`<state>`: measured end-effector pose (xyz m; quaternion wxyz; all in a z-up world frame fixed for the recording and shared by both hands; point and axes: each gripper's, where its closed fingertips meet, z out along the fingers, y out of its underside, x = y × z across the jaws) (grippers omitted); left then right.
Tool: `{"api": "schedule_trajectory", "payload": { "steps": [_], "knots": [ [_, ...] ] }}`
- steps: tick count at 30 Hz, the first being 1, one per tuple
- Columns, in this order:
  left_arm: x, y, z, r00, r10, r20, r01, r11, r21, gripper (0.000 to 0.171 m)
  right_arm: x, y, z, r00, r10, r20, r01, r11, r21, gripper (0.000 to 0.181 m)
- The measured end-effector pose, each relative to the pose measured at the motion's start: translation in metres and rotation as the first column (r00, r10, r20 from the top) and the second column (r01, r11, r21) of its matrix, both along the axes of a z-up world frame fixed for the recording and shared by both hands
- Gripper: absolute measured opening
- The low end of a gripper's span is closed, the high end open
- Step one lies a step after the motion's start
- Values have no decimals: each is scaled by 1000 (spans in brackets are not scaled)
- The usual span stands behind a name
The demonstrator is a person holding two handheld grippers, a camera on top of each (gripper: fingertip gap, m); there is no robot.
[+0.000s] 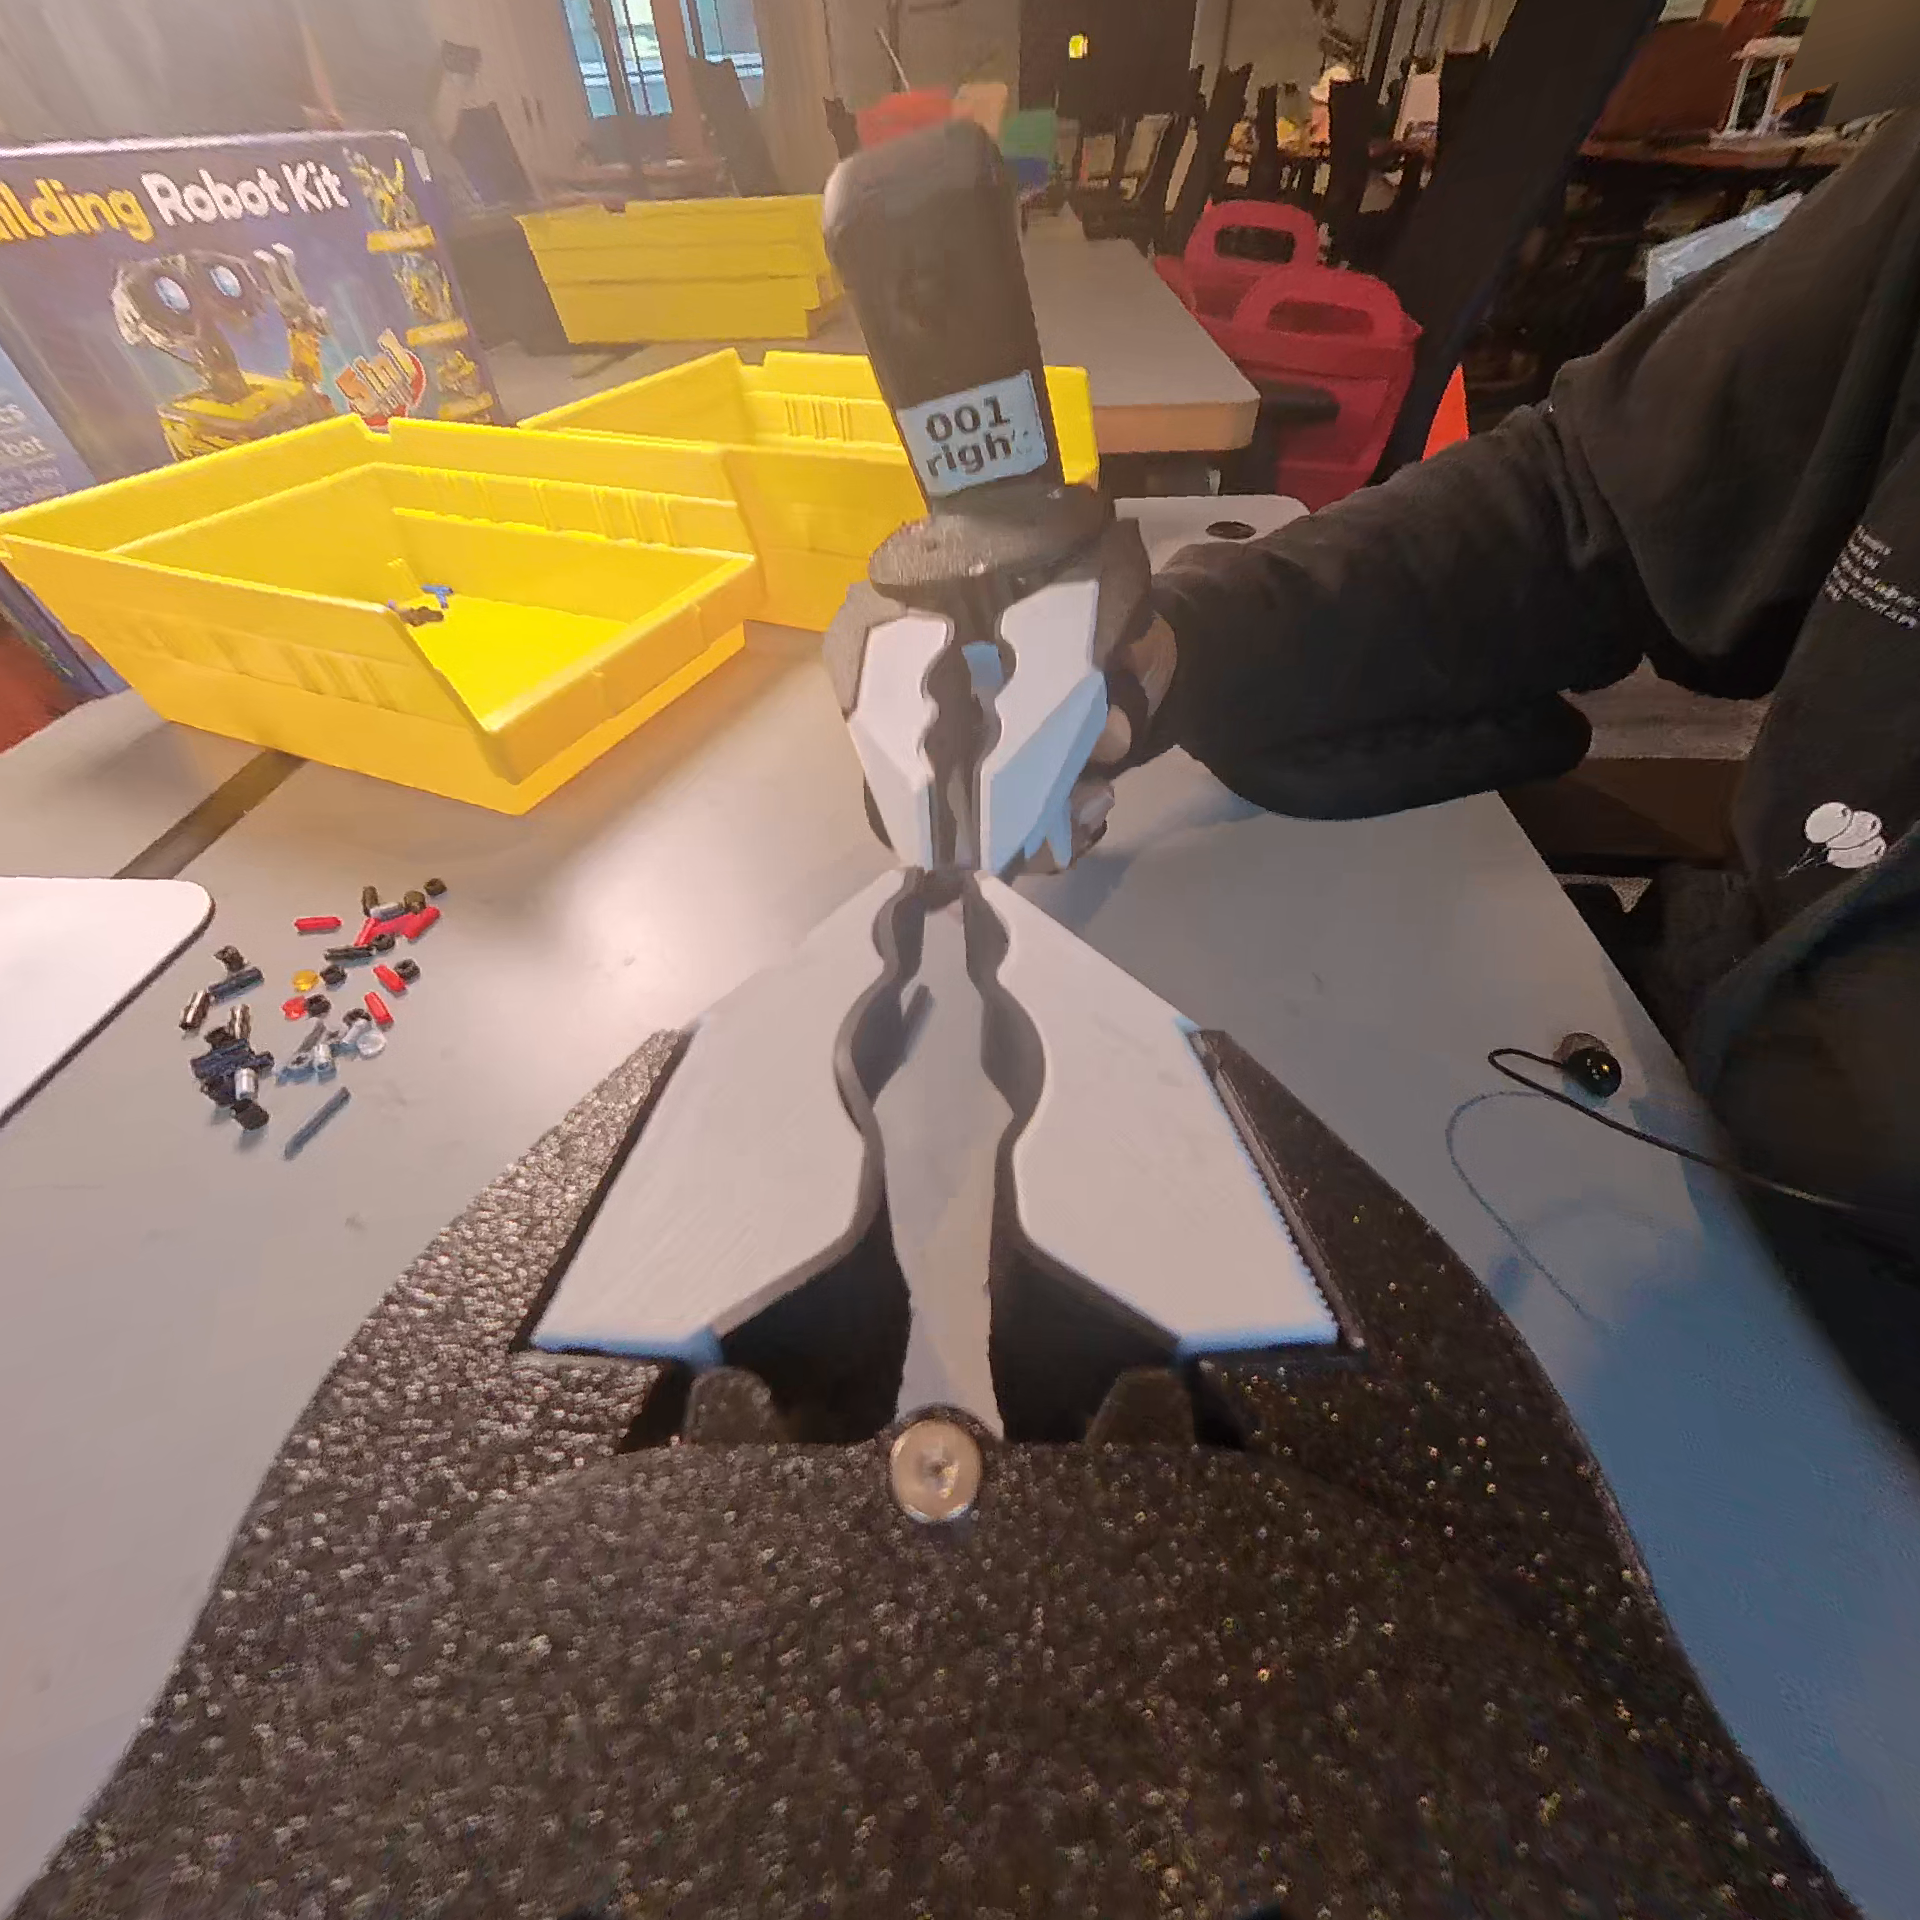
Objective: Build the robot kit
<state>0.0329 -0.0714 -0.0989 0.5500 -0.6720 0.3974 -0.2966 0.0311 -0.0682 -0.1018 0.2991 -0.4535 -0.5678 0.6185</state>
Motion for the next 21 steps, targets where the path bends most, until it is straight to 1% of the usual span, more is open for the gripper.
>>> {"api": "schedule_trajectory", "payload": {
  "steps": [1, 2, 4, 6, 9, 12, 14, 15, 16, 18, 20, 21],
  "knots": [
    [2, -1, 2, 1000, -3, -6, 4, 1000, 15, 6, -2, -3, -5, 1000, 5, 16, -5, 1000, 15, 5],
    [4, -2, 4, 1000, -3, -24, 4, 999, 36, 6, -4, -6, -7, 1000, 6, 13, -6, 1000, -3, 5],
    [2, -1, 7, 999, 15, -49, -12, 998, 66, 6, -5, -6, -3, 1000, 15, -11, -16, 997, -79, 5],
    [-2, -1, 6, 998, 24, -55, -21, 998, 62, 6, -8, -5, -3, 1000, 4, -7, -4, 999, -34, 5],
    [-7, 1, 5, 997, 36, -69, -31, 998, 60, 7, -11, -1, -2, 1000, -20, -19, 19, 999, -40, 5],
    [-10, 3, -1, 994, 46, -95, -41, 997, 60, 7, -10, 3, -1, 999, -45, -27, 45, 999, -12, 6],
    [-10, 3, -7, 992, 41, -121, -35, 998, 49, 7, -10, 3, -7, 998, -61, -10, 62, 996, 70, 6],
    [-11, 3, -10, 990, 40, -137, -34, 999, 43, 6, -9, 3, -8, 998, -64, -3, 64, 994, 88, 6],
    [-12, 3, -15, 986, 40, -163, -34, 999, 38, 3, -9, 4, -11, 998, -69, 9, 68, 992, 111, 6],
    [-14, 3, -23, 974, 45, -221, -37, 999, 40, 1, -9, 7, -16, 995, -95, 29, 87, 976, 201, 6],
    [-14, 3, -27, 970, 42, -238, -35, 999, 32, 6, -9, 9, -24, 991, -114, 65, 88, 945, 315, 6],
    [-14, 3, -29, 968, 40, -246, -36, 999, 23, 11, -9, 10, -28, 989, -125, 77, 88, 924, 373, 6]
  ]
}}
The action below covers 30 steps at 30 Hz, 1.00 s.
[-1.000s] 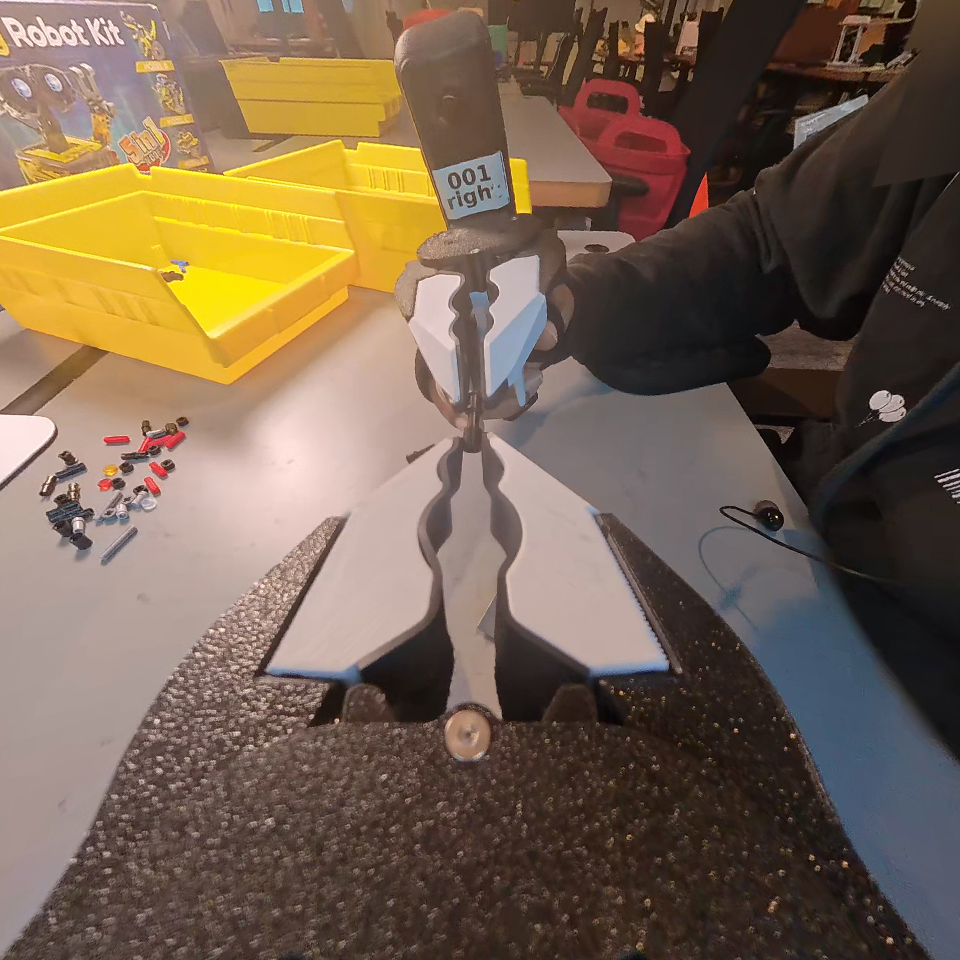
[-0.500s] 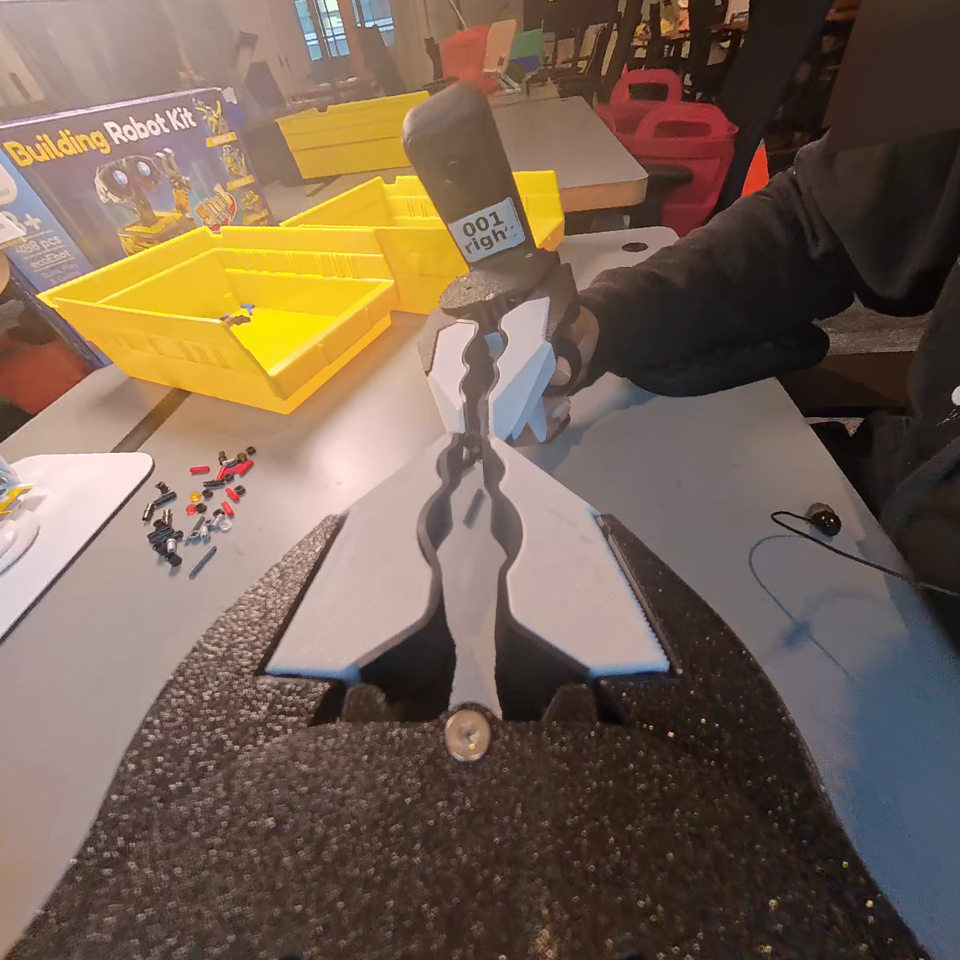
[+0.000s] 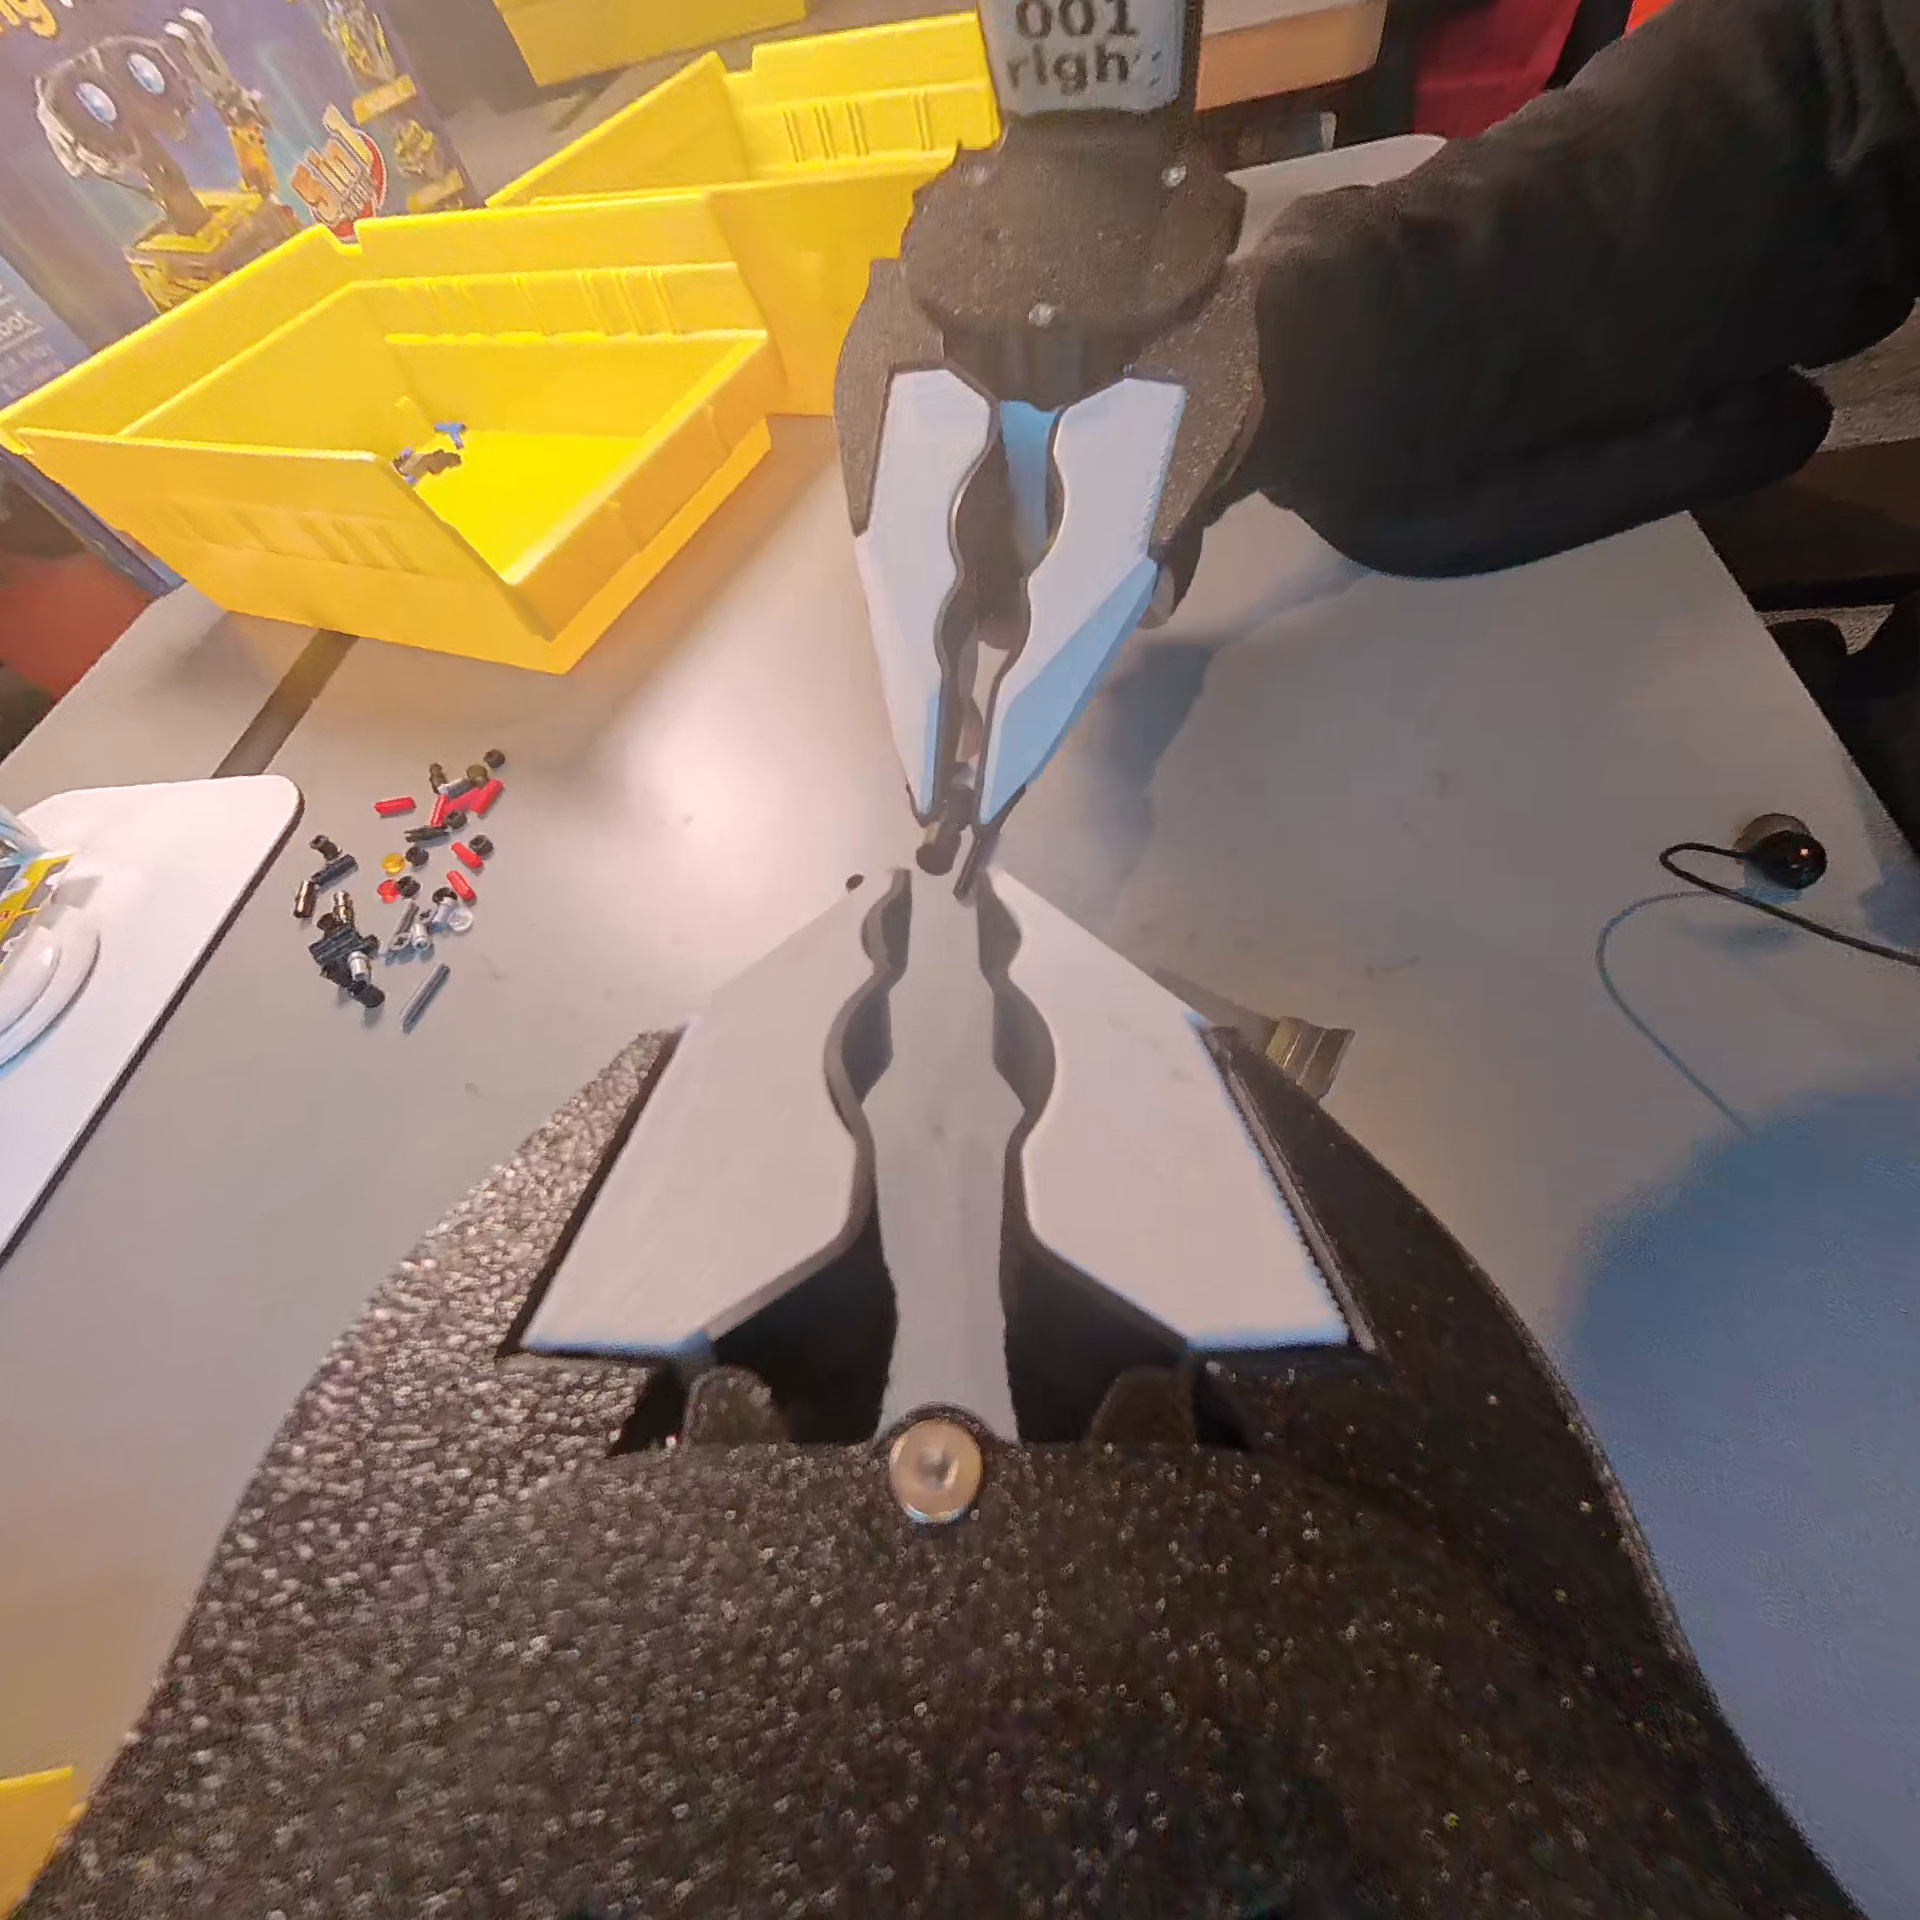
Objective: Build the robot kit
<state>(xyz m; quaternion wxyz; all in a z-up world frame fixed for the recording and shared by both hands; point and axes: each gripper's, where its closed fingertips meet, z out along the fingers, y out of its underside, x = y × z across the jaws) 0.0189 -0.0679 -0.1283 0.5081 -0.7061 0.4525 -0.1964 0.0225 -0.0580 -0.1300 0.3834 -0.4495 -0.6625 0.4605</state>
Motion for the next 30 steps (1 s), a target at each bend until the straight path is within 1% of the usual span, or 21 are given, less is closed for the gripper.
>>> {"api": "schedule_trajectory", "payload": {
  "steps": [1, 4, 6, 8, 12, 17, 25, 30],
  "knots": [
    [-1, 1, -2, 1000, 3, -9, -3, 1000, -6, 16, 1, 0, -3, 1000, -1, 18, 1, 999, 37, 6],
    [1, 0, -12, 999, -4, -42, 3, 1000, -28, 12, 1, -2, -18, 997, -10, 77, -2, 988, 155, 6],
    [5, -2, -20, 997, -26, -73, 23, 999, -46, 4, -1, -7, -23, 995, 0, 96, -18, 982, 187, 6],
    [5, -3, -24, 995, -31, -99, 26, 998, -51, 4, -2, -9, -26, 994, 3, 105, -25, 978, 206, 5],
    [3, -5, -24, 993, -35, -111, 29, 998, -57, 10, -2, -9, -23, 995, 6, 95, -25, 978, 205, 5],
    [4, -6, -31, 985, -40, -166, 31, 998, -56, 6, -2, -12, -24, 995, 17, 99, -38, 976, 216, 5],
    [5, -4, -35, 985, -49, -163, 38, 997, -70, 6, -2, -13, -25, 995, 22, 95, -39, 983, 178, 4],
    [6, -4, -42, 984, -53, -170, 39, 996, -80, 5, -1, -13, -31, 994, 21, 108, -41, 981, 190, 4]
  ]
}}
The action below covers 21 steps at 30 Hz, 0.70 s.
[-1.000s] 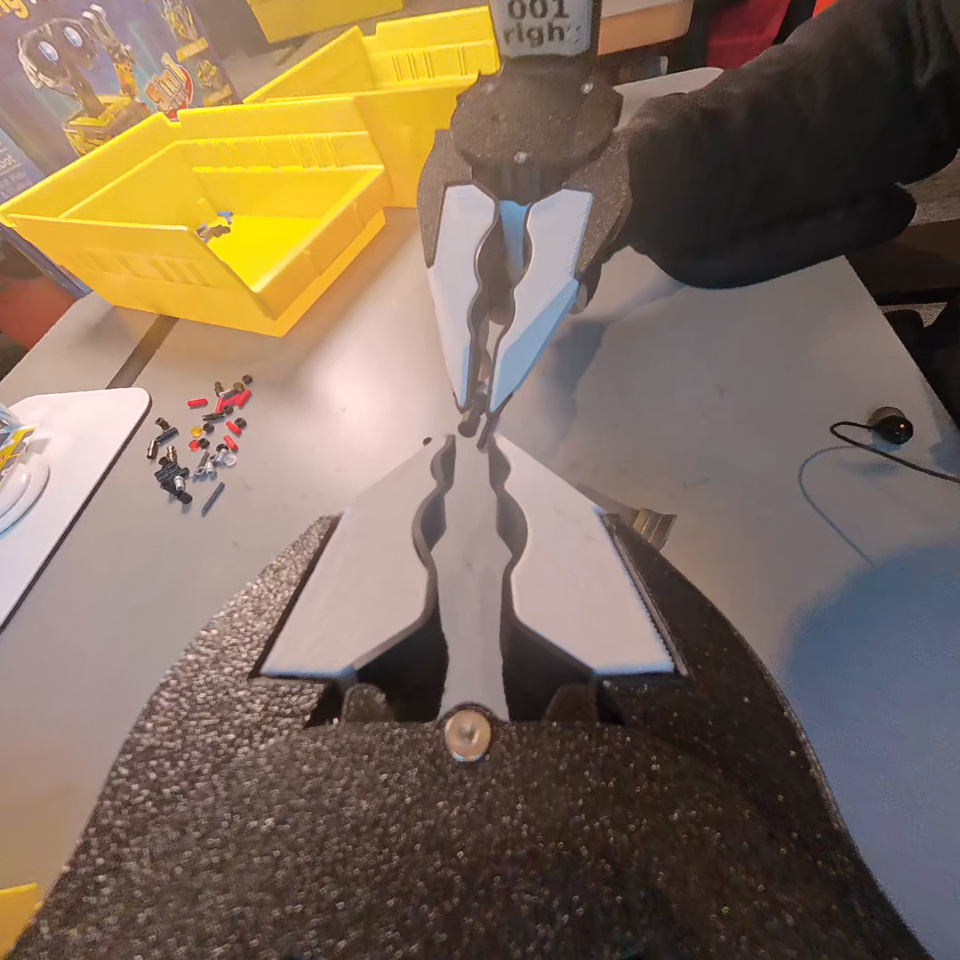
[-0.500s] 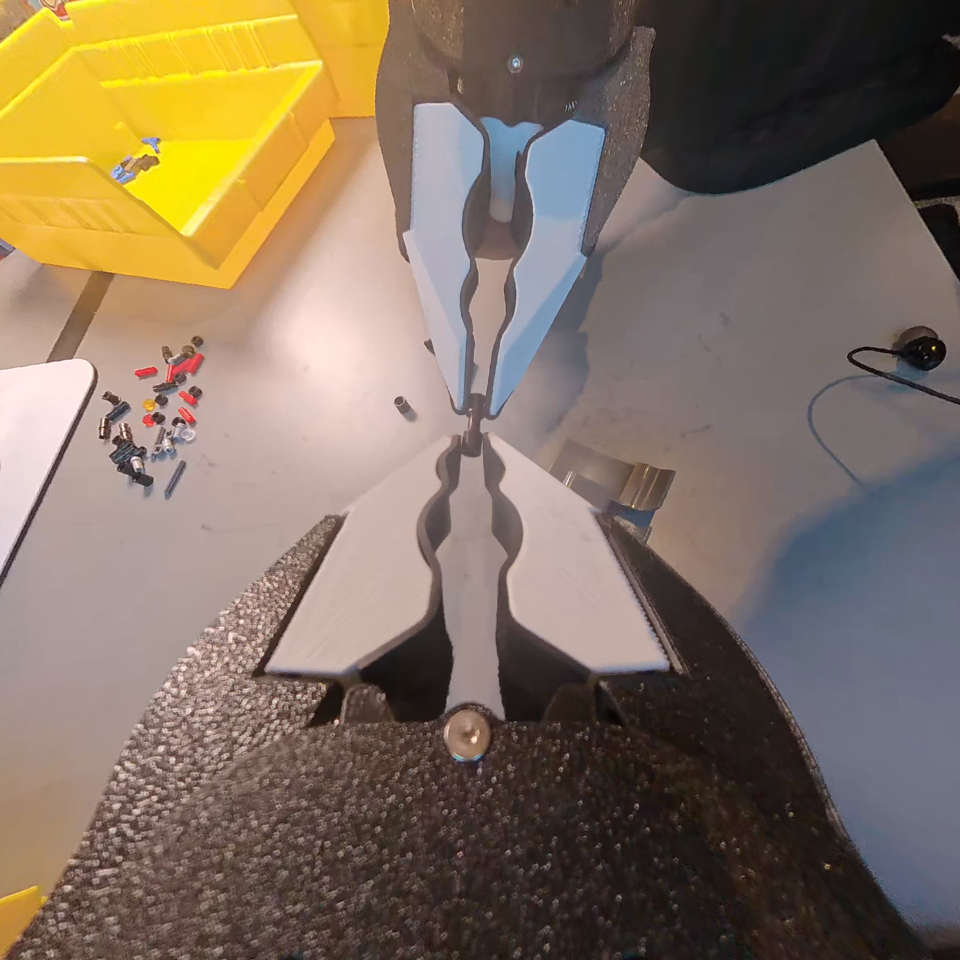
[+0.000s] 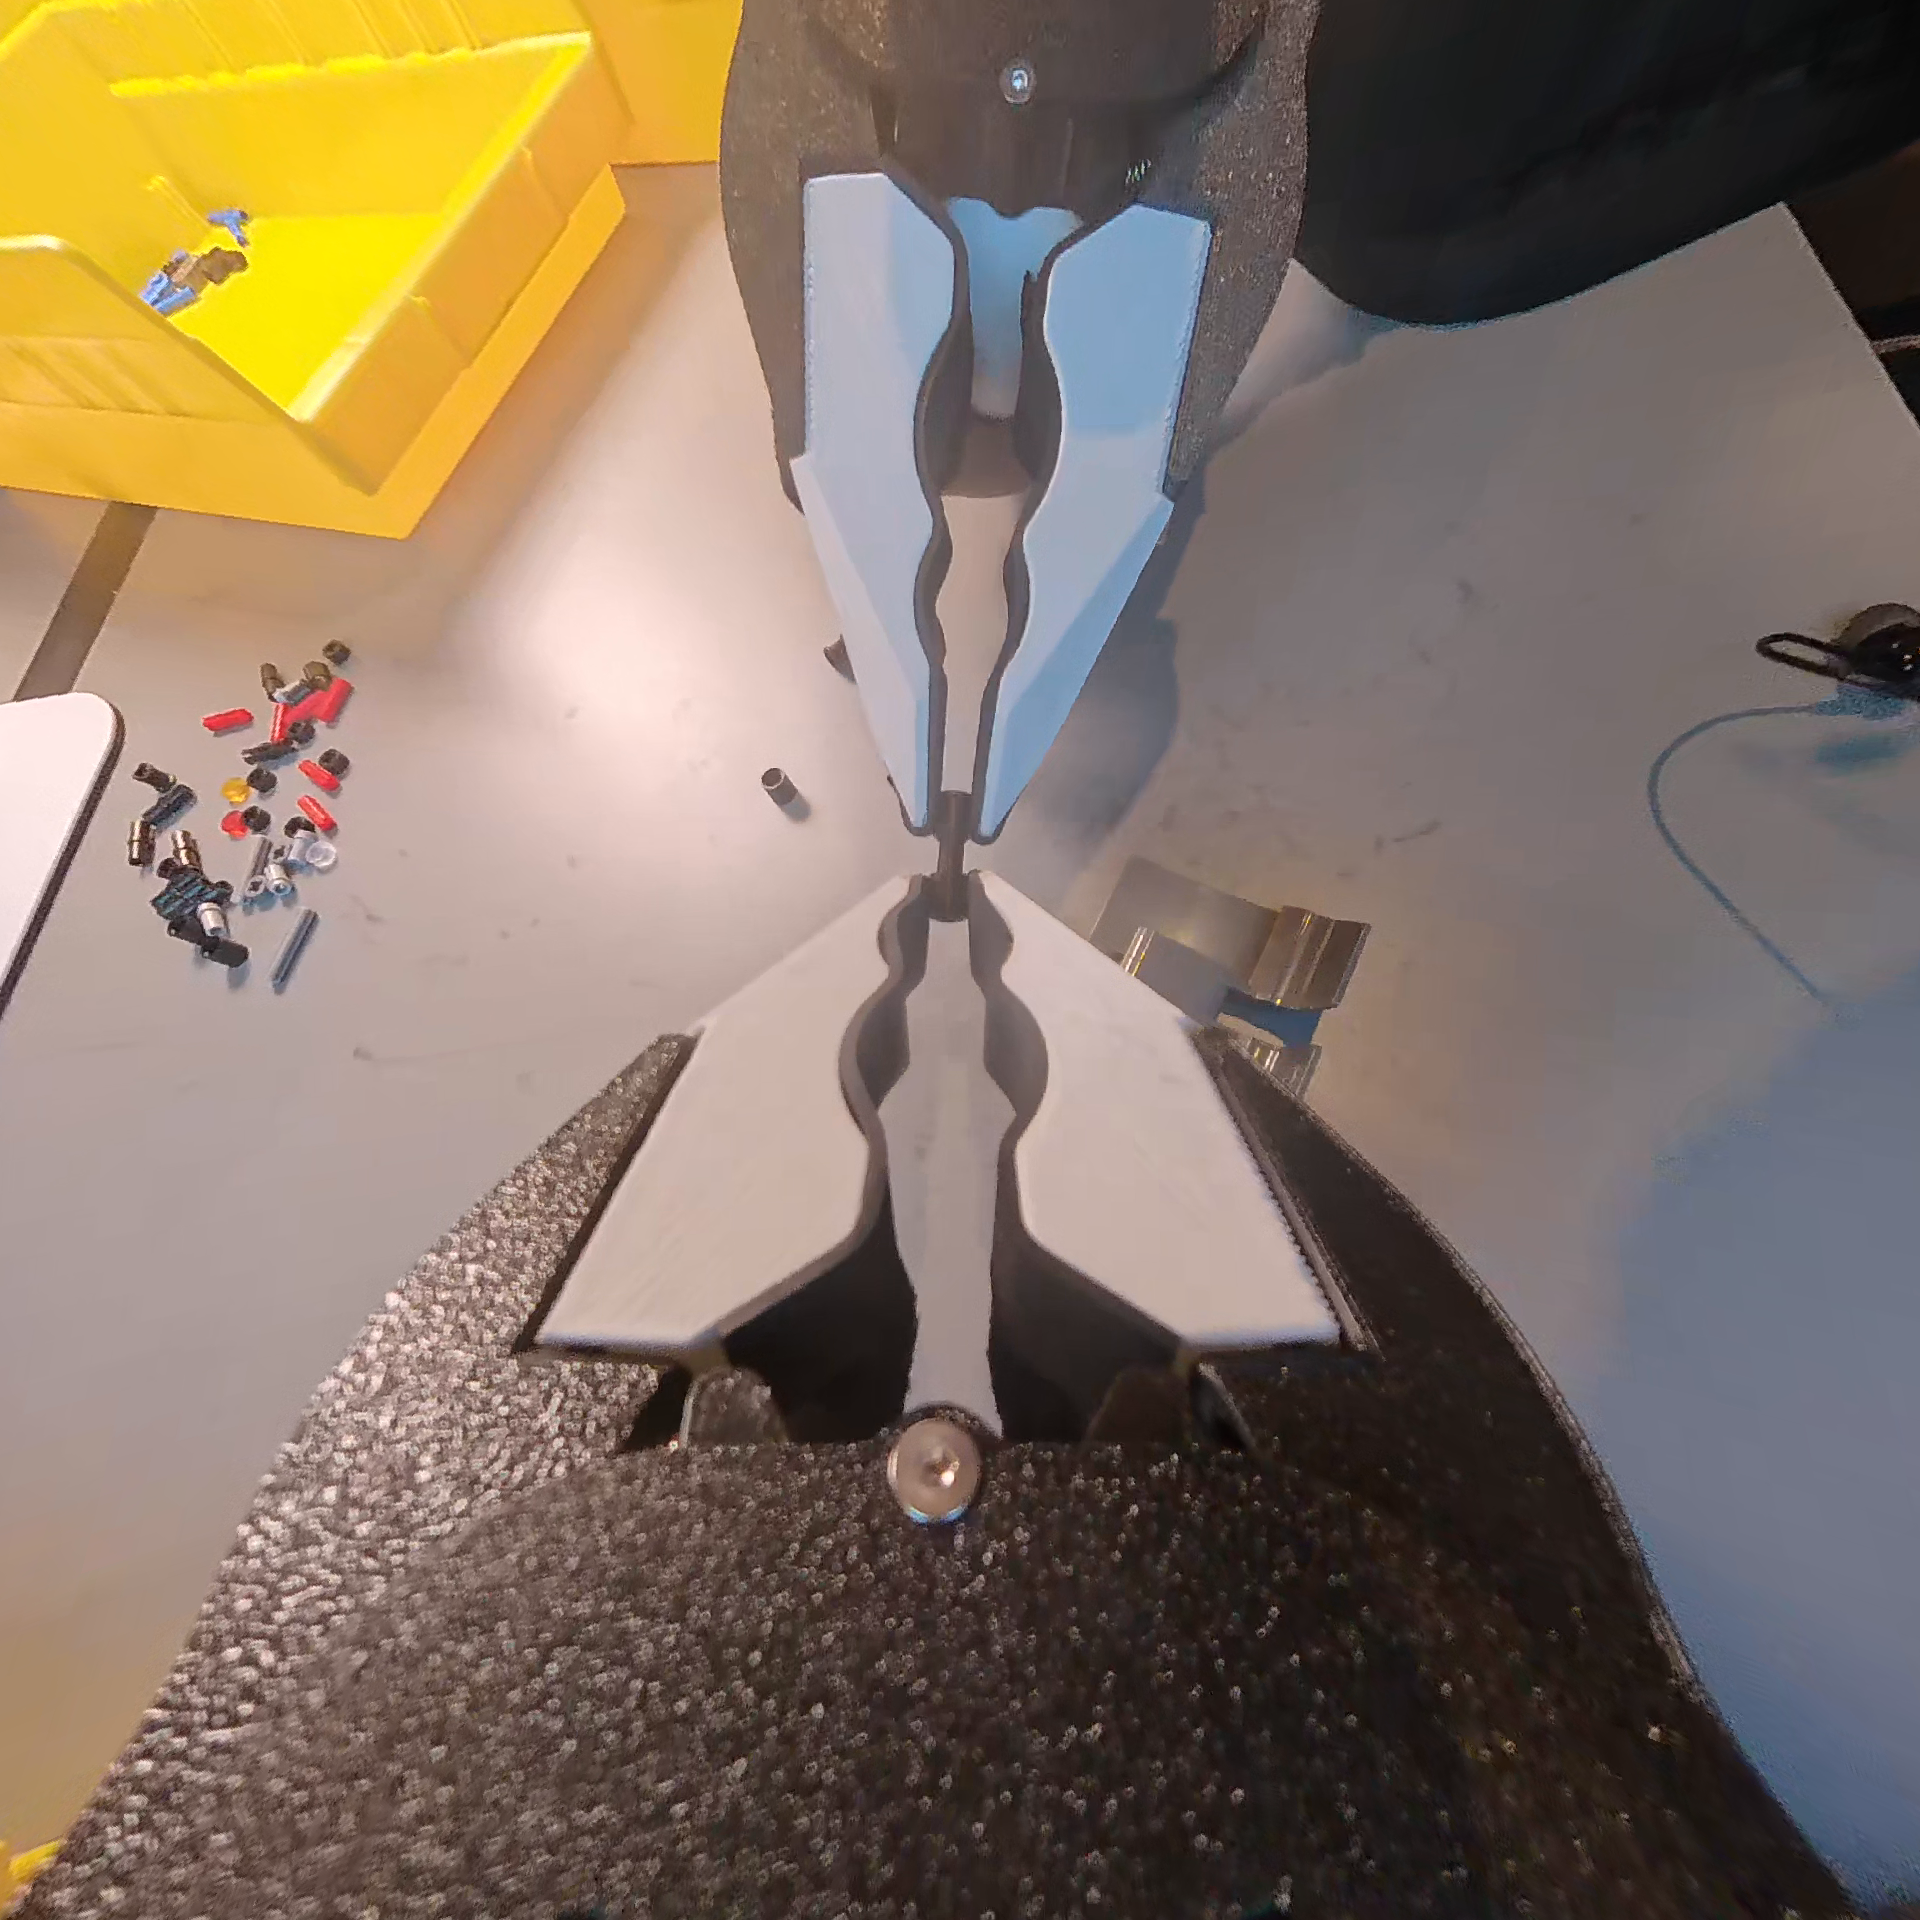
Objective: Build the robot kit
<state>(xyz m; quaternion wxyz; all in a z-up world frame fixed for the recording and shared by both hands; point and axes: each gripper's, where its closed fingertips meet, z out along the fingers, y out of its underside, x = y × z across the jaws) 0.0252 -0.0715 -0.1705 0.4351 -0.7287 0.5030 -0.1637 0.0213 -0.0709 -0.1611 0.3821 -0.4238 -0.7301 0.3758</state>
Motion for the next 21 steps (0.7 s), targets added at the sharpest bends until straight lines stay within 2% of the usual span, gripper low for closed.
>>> {"api": "schedule_trajectory", "payload": {
  "steps": [5, 9, 15, 18, 21],
  "knots": [
    [-3, 6, -7, 1000, 25, 4, -25, 999, -24, 5, -3, 6, -7, 999, -23, 24, 22, 999, 27, 4],
    [-15, 26, -11, 991, 131, 18, -129, 990, -54, 7, -12, 25, -14, 992, -116, 55, 113, 992, 58, 6],
    [-27, 41, -36, 960, 262, -94, -267, 963, -38, 7, -14, 44, -37, 966, -215, 141, 189, 966, 179, 8],
    [-32, 42, -36, 951, 291, -103, -295, 955, -26, 8, -11, 46, -42, 961, -231, 152, 203, 962, 182, 11],
    [-38, 45, -36, 938, 325, -119, -328, 945, -6, 19, -8, 48, -37, 958, -249, 139, 225, 960, 167, 16]
  ]
}}
